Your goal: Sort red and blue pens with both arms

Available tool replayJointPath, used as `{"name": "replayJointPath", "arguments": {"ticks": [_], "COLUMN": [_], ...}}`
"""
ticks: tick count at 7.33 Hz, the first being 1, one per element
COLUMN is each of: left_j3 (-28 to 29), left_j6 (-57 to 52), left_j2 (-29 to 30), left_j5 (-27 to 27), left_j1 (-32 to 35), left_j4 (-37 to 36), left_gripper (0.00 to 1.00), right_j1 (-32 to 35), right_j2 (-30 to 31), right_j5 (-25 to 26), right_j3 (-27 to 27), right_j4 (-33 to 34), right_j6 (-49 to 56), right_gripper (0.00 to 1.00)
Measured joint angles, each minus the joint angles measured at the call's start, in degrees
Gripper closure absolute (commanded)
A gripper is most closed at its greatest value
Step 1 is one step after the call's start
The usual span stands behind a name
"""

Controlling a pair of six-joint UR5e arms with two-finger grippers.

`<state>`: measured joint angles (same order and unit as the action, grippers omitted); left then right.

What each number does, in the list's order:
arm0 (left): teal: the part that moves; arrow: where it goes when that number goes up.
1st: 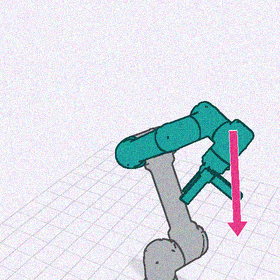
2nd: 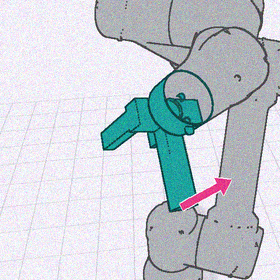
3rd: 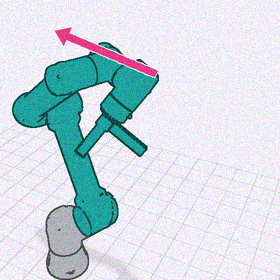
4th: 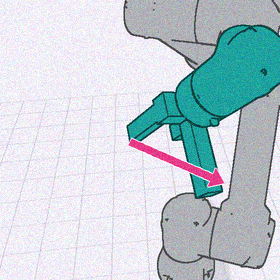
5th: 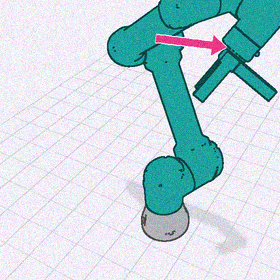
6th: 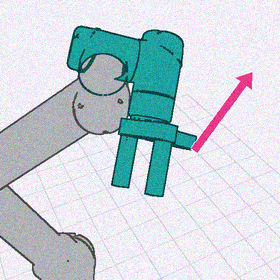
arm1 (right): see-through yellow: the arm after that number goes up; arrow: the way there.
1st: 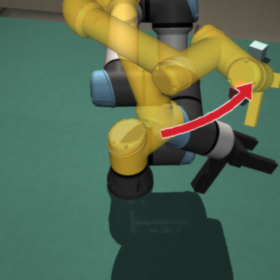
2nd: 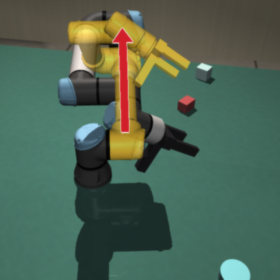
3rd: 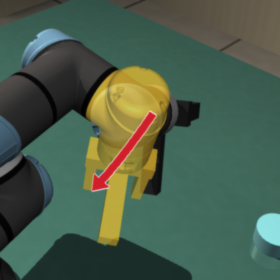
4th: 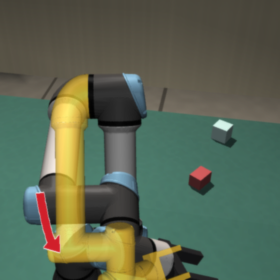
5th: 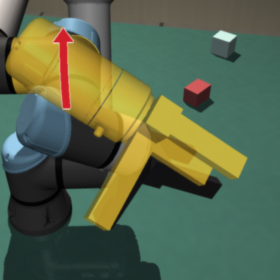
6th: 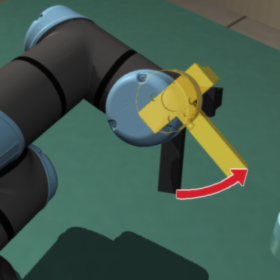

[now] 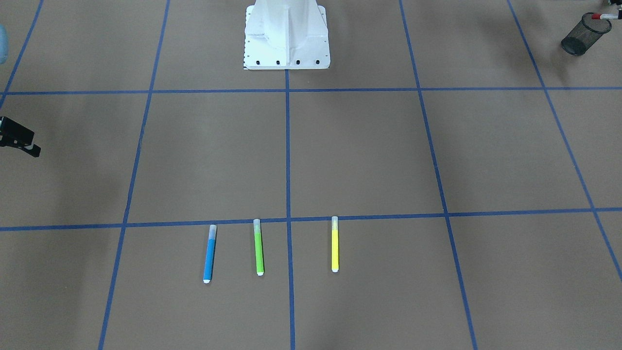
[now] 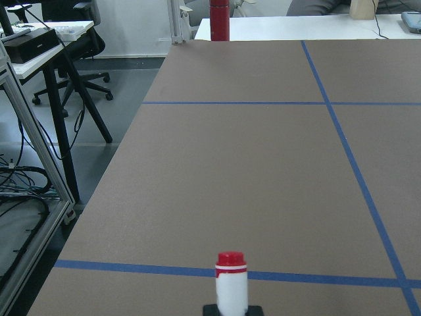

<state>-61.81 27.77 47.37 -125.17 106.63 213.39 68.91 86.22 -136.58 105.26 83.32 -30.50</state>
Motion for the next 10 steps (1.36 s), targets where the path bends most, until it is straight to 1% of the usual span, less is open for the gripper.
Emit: {"name": "replayJointPath", "arguments": {"ticks": [1, 2, 4, 8, 10], "left_j3": [-0.03, -0.06, -0.05, -0.12, -0.46], "left_j6": [0.00, 0.00, -0.02, 0.01, 1.49], "left_j2": [0.12, 0.35, 0.65, 1.01, 3.58], "left_j5": [-0.06, -0.12, -0.27, -1.11, -3.11], "left_j1": [0.01, 0.01, -0.01, -0.01, -0.07], "left_j4": [0.01, 0.01, 0.07, 0.02, -0.66], "left_gripper": [0.92, 0.69, 0.00, 0.00, 0.00], "right_j1": [0.00, 0.00, -0.01, -0.50, -0.59], "right_j2": [0.00, 0.00, 0.00, -0.08, -0.11], "right_j5": [0.00, 0.00, 0.00, 0.00, 0.02], "right_j3": [-0.05, -0.08, -0.07, -0.03, 0.02], "right_j4": [0.00, 0.00, 0.00, -0.21, -0.26], "right_j6": [0.00, 0.00, 0.00, -2.00, -2.33], "right_gripper": [0.00, 0.00, 0.00, 0.00, 0.00]}}
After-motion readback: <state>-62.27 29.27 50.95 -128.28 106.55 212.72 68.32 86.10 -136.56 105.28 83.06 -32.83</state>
